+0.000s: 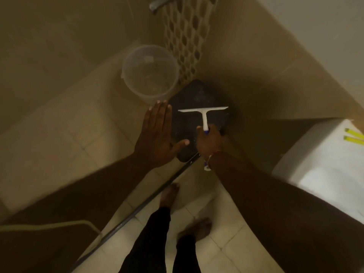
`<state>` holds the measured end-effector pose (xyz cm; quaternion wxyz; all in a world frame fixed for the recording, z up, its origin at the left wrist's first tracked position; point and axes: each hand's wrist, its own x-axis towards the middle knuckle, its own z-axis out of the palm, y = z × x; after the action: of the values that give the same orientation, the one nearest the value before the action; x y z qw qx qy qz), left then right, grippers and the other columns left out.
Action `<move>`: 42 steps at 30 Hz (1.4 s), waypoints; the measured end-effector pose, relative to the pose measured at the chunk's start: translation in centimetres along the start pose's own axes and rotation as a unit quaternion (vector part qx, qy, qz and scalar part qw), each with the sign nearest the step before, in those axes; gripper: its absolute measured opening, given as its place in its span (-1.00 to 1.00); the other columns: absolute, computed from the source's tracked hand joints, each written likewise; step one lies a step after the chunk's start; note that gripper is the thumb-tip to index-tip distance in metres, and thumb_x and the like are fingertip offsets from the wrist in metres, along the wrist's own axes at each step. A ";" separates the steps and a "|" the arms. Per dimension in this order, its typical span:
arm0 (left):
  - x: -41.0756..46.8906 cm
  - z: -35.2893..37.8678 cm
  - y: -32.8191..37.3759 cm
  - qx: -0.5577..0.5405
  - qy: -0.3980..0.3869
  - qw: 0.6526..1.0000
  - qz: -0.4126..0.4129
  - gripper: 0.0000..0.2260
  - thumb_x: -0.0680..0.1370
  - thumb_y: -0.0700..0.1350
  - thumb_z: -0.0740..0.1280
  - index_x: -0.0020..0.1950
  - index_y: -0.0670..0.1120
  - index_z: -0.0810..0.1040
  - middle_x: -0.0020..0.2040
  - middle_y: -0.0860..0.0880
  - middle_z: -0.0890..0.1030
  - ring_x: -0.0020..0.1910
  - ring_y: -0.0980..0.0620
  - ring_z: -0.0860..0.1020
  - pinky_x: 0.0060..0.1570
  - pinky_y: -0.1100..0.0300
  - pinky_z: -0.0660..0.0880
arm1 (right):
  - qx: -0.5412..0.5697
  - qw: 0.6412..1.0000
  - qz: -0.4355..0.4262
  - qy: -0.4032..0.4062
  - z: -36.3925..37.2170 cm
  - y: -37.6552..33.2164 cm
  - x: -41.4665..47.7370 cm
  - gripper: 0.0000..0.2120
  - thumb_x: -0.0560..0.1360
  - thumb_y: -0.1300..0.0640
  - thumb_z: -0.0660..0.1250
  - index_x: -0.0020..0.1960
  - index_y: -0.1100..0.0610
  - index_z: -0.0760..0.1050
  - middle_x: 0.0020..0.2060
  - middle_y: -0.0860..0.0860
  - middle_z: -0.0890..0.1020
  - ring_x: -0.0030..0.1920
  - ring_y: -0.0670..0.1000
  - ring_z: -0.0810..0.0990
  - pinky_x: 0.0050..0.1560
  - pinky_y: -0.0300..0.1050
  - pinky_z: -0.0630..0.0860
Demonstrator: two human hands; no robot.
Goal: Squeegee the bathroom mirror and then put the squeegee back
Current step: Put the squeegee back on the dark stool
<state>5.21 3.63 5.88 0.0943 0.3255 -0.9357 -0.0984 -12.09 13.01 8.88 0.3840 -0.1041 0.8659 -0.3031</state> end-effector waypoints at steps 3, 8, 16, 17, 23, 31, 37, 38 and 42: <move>0.0 3.6 -1.2 -0.005 -0.020 1.000 -0.003 0.05 0.71 0.46 0.29 0.83 -0.33 0.10 0.85 -0.33 0.13 0.86 -0.34 0.08 0.81 -0.34 0.04 | 0.004 1.000 0.008 0.006 2.8 1.9 3.7 -0.68 0.75 0.00 0.33 0.39 0.19 0.54 0.17 0.14 0.65 0.20 0.15 0.63 0.13 -0.05 0.44; 0.5 8.5 -2.6 0.002 -0.057 0.998 -0.007 0.06 0.72 0.53 0.13 0.85 -0.31 0.02 0.87 -0.32 0.03 0.88 -0.31 -0.02 0.84 -0.29 -0.07 | -0.003 1.000 0.002 0.008 6.3 3.5 9.1 -0.68 0.76 0.00 0.30 0.37 0.20 0.57 0.23 0.17 0.67 0.23 0.18 0.65 0.21 0.02 0.51; 1.2 13.1 -3.7 -0.006 -0.039 0.999 -0.014 0.05 0.72 0.50 0.17 0.82 -0.35 0.10 0.84 -0.37 0.12 0.86 -0.38 0.08 0.82 -0.33 0.01 | -0.062 0.997 -0.038 0.022 9.5 4.4 14.6 -0.55 0.76 -0.04 0.29 0.53 0.21 0.47 0.39 0.21 0.62 0.42 0.23 0.59 0.46 0.18 0.51; 1.1 13.5 -3.9 -0.008 -0.044 0.999 -0.016 0.05 0.72 0.50 0.19 0.83 -0.34 0.09 0.84 -0.37 0.11 0.86 -0.37 0.07 0.82 -0.33 0.00 | -0.066 0.997 -0.037 0.022 9.7 4.4 14.9 -0.55 0.76 -0.05 0.29 0.54 0.18 0.47 0.39 0.19 0.62 0.42 0.22 0.59 0.46 0.20 0.53; 0.4 14.3 -4.2 -0.019 -0.064 0.997 -0.031 0.06 0.70 0.51 0.19 0.84 -0.31 0.03 0.86 -0.35 0.04 0.87 -0.35 0.01 0.84 -0.33 -0.05 | -0.109 0.992 -0.062 0.013 9.5 5.4 15.5 -0.43 0.67 -0.08 0.43 0.59 0.13 0.42 0.47 0.14 0.56 0.49 0.18 0.53 0.50 0.24 0.52; 1.0 13.1 -3.5 -0.017 -0.046 0.999 -0.019 0.06 0.71 0.51 0.16 0.84 -0.32 0.03 0.85 -0.37 0.06 0.86 -0.37 0.03 0.82 -0.38 0.02 | -0.160 0.981 -0.111 0.014 8.0 5.9 14.1 -0.30 0.64 -0.05 0.49 0.67 0.11 0.34 0.61 0.12 0.45 0.62 0.15 0.38 0.59 0.11 0.38; 1.8 9.3 -2.3 0.014 -0.024 1.000 0.003 0.05 0.72 0.52 0.12 0.83 -0.34 0.07 0.84 -0.37 0.11 0.86 -0.37 0.07 0.83 -0.33 -0.01 | -0.245 0.946 -0.210 0.010 3.7 4.8 10.2 -0.29 0.67 -0.08 0.41 0.70 0.19 0.30 0.64 0.20 0.39 0.66 0.23 0.31 0.67 0.23 0.27; 1.8 8.0 -1.9 0.024 -0.020 1.000 0.005 0.05 0.72 0.51 0.15 0.83 -0.34 0.08 0.84 -0.38 0.13 0.86 -0.38 0.08 0.83 -0.33 0.00 | -0.264 0.935 -0.236 0.021 2.7 4.3 9.0 -0.30 0.66 -0.10 0.38 0.68 0.21 0.33 0.62 0.23 0.42 0.65 0.27 0.33 0.66 0.27 0.27; 3.4 1.2 -0.4 0.020 0.022 0.999 0.027 0.02 0.73 0.49 0.16 0.81 -0.36 0.13 0.83 -0.39 0.16 0.84 -0.41 0.13 0.80 -0.37 0.06 | -0.281 0.893 -0.331 0.121 -1.8 1.4 5.5 -0.32 0.56 -0.12 0.37 0.58 0.22 0.48 0.50 0.27 0.55 0.54 0.36 0.46 0.55 0.35 0.38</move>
<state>2.56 1.36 5.01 0.1112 0.3043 -0.9435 -0.0698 -17.03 12.64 5.65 0.1080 -0.4507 0.8703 -0.1667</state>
